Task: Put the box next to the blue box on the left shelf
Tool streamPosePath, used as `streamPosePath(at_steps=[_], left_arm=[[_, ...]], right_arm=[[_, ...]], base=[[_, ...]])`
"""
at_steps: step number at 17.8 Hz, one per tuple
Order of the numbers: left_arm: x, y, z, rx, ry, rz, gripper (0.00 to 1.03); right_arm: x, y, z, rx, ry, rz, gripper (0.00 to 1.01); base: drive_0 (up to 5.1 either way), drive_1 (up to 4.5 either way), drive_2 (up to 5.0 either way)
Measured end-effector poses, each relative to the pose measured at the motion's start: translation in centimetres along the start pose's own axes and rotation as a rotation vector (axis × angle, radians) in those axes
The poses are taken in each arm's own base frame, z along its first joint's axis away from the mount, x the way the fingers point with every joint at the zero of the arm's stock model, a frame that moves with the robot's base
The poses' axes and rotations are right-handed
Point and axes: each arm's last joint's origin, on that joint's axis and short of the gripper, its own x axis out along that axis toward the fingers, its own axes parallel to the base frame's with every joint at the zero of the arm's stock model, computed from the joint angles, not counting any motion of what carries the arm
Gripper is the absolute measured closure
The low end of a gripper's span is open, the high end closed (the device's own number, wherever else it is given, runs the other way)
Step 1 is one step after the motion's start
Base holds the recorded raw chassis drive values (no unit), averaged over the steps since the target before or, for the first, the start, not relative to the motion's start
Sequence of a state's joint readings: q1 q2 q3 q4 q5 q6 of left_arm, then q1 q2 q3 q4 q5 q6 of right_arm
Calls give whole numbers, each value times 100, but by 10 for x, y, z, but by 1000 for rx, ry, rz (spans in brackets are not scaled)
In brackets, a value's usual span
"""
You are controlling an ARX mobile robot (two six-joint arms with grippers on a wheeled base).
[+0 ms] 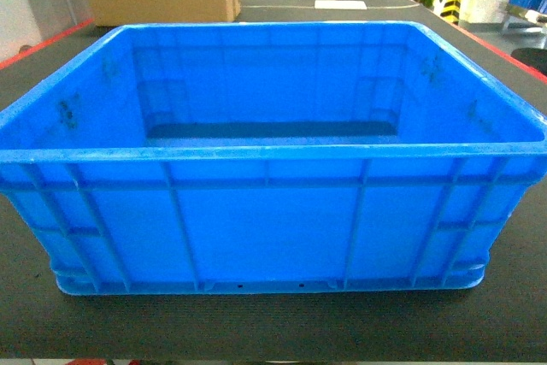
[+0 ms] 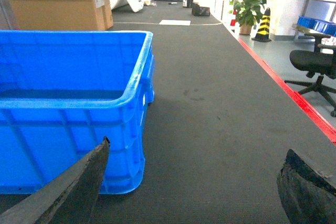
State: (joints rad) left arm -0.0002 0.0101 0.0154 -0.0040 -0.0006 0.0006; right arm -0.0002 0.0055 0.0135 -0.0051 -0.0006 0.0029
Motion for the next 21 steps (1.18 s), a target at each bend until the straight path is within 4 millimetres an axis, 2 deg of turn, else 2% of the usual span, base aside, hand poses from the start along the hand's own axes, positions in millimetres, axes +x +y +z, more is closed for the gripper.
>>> streamPosePath(at_steps=[21], left_arm=[[0, 0, 0, 0, 0, 0, 5]], right_arm=[[0, 0, 0, 0, 0, 0, 3]], base=[[0, 0, 0]])
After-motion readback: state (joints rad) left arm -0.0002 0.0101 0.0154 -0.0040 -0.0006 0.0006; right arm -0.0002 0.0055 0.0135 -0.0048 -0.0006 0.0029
